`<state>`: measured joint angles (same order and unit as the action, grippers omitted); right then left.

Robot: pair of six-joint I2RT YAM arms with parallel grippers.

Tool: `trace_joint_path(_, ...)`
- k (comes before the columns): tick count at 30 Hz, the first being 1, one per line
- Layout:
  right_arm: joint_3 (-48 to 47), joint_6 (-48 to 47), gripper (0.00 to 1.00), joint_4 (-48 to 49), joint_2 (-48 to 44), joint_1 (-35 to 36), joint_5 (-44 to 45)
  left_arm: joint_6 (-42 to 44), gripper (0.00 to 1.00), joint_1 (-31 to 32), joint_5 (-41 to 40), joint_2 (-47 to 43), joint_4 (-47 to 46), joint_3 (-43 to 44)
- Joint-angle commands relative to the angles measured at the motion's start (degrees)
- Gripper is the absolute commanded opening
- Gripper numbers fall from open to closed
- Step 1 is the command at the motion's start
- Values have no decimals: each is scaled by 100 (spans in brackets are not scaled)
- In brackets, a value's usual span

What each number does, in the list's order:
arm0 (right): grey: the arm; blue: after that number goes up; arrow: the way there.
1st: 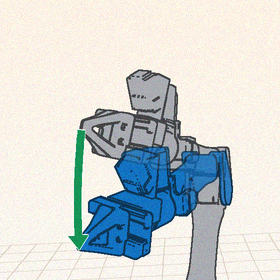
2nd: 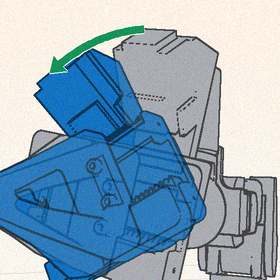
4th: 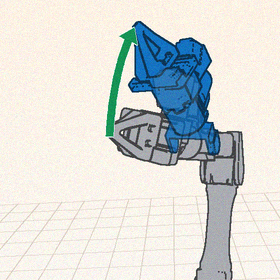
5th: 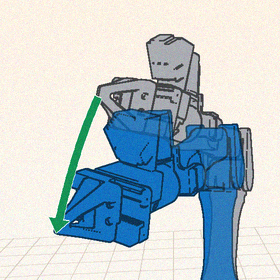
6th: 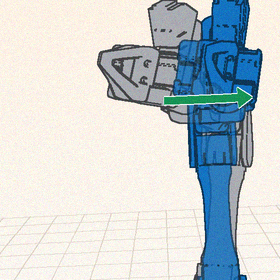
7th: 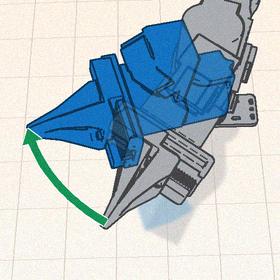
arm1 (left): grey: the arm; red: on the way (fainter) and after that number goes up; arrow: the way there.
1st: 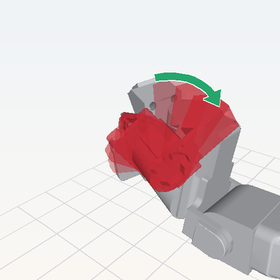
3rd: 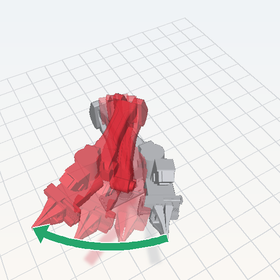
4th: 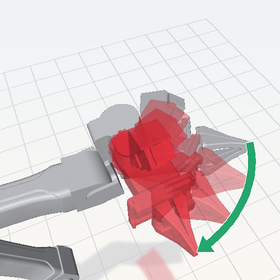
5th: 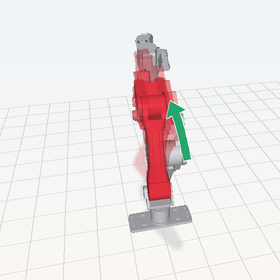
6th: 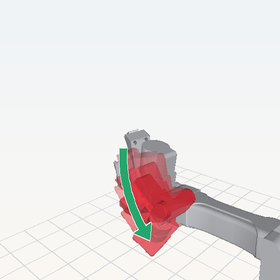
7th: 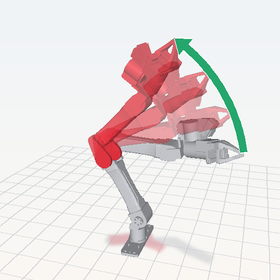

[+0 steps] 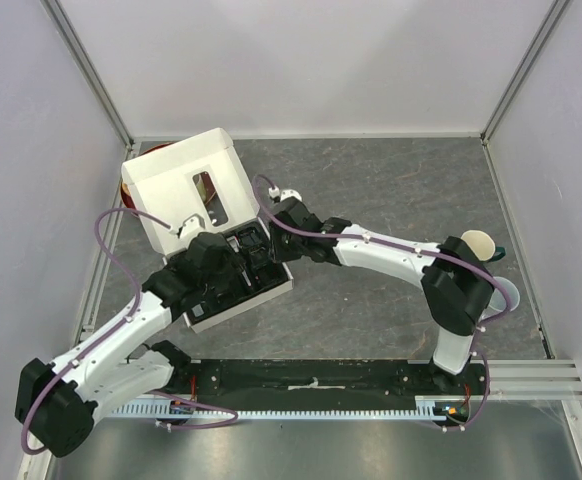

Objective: Sort the hair-cutting tools

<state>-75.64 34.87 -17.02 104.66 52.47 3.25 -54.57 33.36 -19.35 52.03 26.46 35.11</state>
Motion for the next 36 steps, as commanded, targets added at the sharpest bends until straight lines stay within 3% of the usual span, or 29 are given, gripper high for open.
trace_joint_path(1,-715,98,34,-660,-456,-26,1291,446,58,-93,72,202,-290,452)
trace_joint_path(3,-838,299,45,-864,-403,-105,1617,534,60,-155,133,281,-325,505)
trace_joint_path(8,-883,1020,61,-1172,-157,-543,1960,736,65,-400,476,351,-413,637)
trace_joint_path(16,-1233,2242,67,-1681,711,-1379,1732,1150,77,-603,1083,483,-475,786)
trace_joint_path(24,-2342,3436,90,-2456,1566,-1494,1548,1326,79,-682,1303,528,-422,787)
trace_joint_path(31,-2157,4421,88,-2534,1575,-1503,1600,1413,79,-805,1250,440,-343,760)
trace_joint_path(36,-2271,4607,84,-2657,1872,-1538,1329,1466,79,-867,1232,422,-317,734)
